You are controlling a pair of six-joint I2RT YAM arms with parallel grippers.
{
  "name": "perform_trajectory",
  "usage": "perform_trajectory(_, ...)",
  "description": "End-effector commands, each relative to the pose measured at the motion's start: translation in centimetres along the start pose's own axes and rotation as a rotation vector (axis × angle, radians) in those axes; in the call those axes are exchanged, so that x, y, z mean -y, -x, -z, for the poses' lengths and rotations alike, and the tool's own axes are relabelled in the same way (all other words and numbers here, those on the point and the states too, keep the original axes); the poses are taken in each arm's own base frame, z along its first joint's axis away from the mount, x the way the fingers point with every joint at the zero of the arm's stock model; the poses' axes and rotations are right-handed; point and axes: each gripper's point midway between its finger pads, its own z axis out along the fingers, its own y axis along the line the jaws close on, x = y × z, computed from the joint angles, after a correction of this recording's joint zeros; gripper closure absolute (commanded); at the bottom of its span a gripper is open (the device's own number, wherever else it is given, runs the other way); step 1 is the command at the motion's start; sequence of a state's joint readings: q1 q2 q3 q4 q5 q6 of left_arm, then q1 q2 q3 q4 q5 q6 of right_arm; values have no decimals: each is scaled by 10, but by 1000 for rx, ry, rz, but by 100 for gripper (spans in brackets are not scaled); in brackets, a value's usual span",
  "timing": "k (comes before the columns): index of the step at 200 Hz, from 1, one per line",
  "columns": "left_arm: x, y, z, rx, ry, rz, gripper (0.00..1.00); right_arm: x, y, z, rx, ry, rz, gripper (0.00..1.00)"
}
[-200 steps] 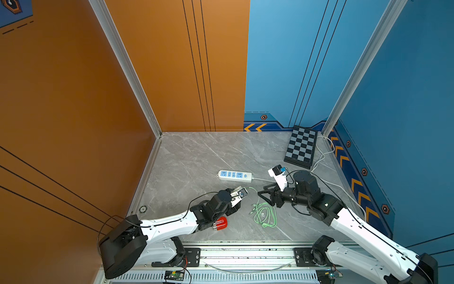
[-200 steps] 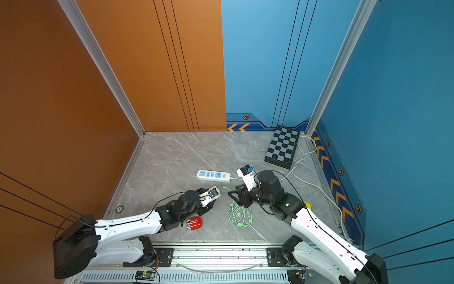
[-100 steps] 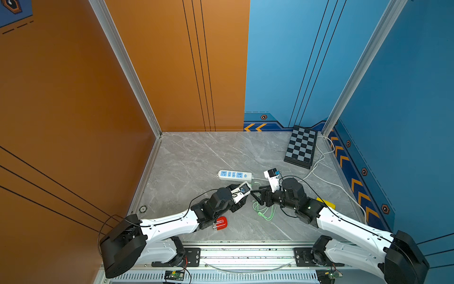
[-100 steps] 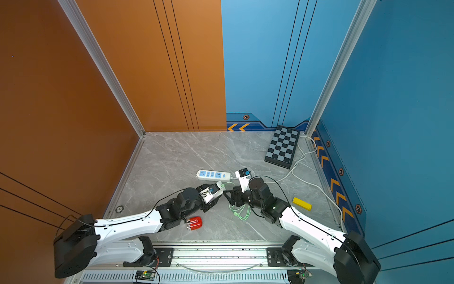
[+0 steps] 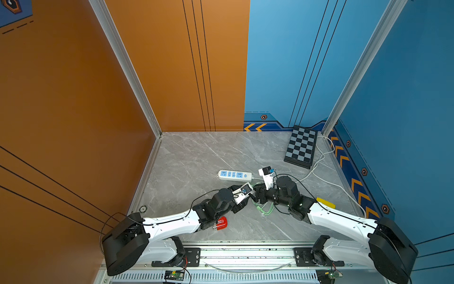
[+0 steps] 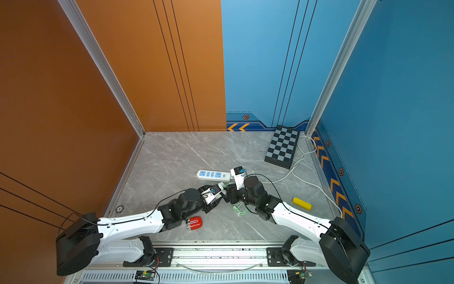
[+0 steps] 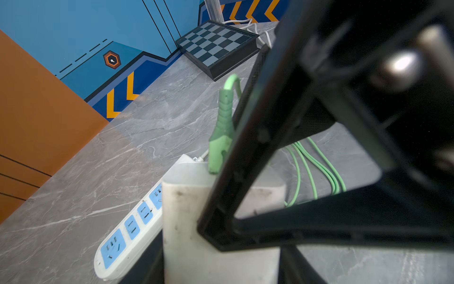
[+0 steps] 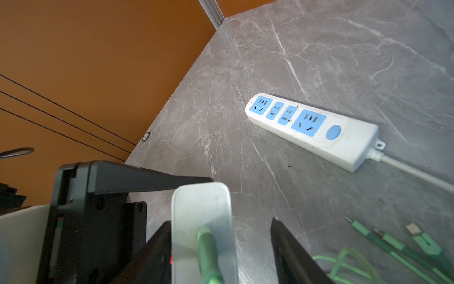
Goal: Charge the electric shaver
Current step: Insert the plug into the socket.
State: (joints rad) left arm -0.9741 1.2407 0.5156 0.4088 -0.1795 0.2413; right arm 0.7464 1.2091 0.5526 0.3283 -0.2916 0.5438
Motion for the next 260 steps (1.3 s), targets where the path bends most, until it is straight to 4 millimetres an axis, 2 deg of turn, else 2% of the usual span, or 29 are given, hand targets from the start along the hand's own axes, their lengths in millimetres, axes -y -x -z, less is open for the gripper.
perform_trajectory(1, 4, 30, -2, 93, -24, 28, 100, -14, 15, -5, 40, 57, -7, 46)
perform_trajectory(35, 3, 30, -5, 92, -13, 28, 100, -15, 13, -11, 31, 67, -16, 74)
perform_trajectory(57, -1, 26, -4, 85, 6, 24, 98, -14, 15, -11, 35, 66, -19, 96)
perform_trajectory(61, -1, 26, -3, 85, 7, 23, 94, -13, 15, -11, 33, 63, -20, 100)
perform_trajectory(75, -7, 24, -1, 86, 22, 28, 74, -11, 16, -11, 32, 55, -23, 100)
perform_trajectory(88, -12, 23, 2, 86, 41, 35, 41, -8, 17, -12, 32, 45, -27, 100)
perform_trajectory(100, -18, 24, 6, 92, 67, 40, 22, -3, 18, -13, 29, 25, -32, 100)
perform_trajectory(105, -20, 24, 8, 95, 77, 40, 7, -1, 18, -14, 24, 17, -33, 100)
perform_trajectory(112, -23, 23, 12, 98, 90, 42, 0, 1, 19, -16, 19, 7, -31, 100)
perform_trajectory(135, -39, 25, 29, 114, 146, 70, 2, 12, 24, -24, 2, -47, -13, 100)
perform_trajectory(157, -59, 29, 55, 139, 217, 100, 2, 23, 30, -34, -7, -111, 13, 100)
perform_trajectory(175, -85, 30, 80, 164, 322, 163, 2, 36, 40, -40, 0, -197, 48, 100)
perform_trajectory(199, -120, 22, 114, 177, 460, 290, 2, 60, 51, -50, 12, -335, 80, 100)
perform_trajectory(217, -138, 18, 133, 196, 550, 367, 2, 73, 55, -59, 17, -400, 86, 100)
perform_trajectory(260, -152, 5, 147, 140, 620, 416, 2, 89, 55, -79, -13, -470, 102, 100)
